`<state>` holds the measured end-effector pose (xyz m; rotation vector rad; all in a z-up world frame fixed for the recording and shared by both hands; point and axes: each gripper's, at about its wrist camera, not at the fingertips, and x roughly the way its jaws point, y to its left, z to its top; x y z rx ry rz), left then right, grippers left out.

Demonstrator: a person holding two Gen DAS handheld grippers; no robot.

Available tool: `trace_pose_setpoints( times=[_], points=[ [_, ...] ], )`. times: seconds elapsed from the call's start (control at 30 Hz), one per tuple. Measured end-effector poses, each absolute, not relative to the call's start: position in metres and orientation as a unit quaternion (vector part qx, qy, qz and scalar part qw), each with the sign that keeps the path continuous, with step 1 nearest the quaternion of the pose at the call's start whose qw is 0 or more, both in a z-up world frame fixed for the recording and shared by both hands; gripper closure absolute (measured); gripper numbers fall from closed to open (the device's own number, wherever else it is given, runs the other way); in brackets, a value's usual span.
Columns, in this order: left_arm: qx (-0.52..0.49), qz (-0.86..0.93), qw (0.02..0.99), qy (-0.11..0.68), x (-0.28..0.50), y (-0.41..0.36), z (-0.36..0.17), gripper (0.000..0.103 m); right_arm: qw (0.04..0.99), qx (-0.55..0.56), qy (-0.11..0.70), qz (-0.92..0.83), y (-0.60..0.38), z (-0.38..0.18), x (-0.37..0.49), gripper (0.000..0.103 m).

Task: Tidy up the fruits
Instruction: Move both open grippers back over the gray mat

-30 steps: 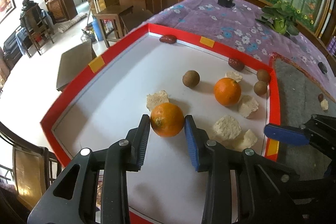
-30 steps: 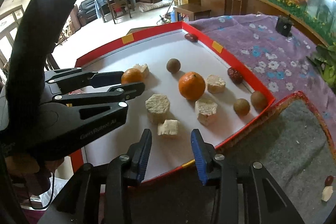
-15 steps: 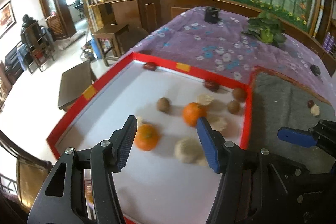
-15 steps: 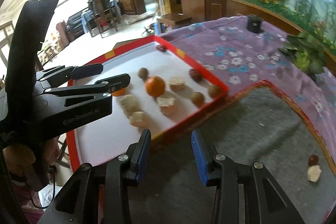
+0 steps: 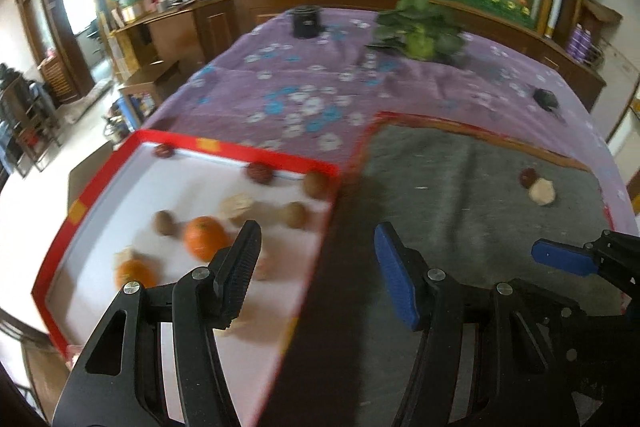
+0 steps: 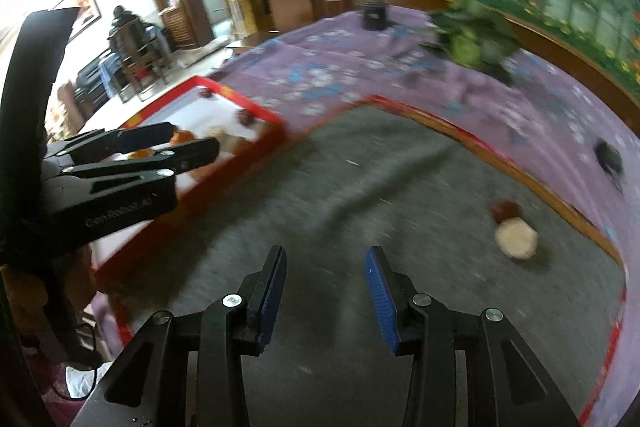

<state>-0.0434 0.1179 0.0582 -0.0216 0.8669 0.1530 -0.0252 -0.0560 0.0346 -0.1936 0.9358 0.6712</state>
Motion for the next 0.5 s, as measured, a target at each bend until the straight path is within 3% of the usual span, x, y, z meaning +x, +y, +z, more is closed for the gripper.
trace_pose_setpoints(
  times=[0.5],
  points=[
    [0.014, -0.046, 0.893, 0.447, 0.0, 0.01, 0.045, 0.044, 0.859, -0.016, 0.465, 0.213, -0.179, 0.017, 0.002, 0.061]
  ],
)
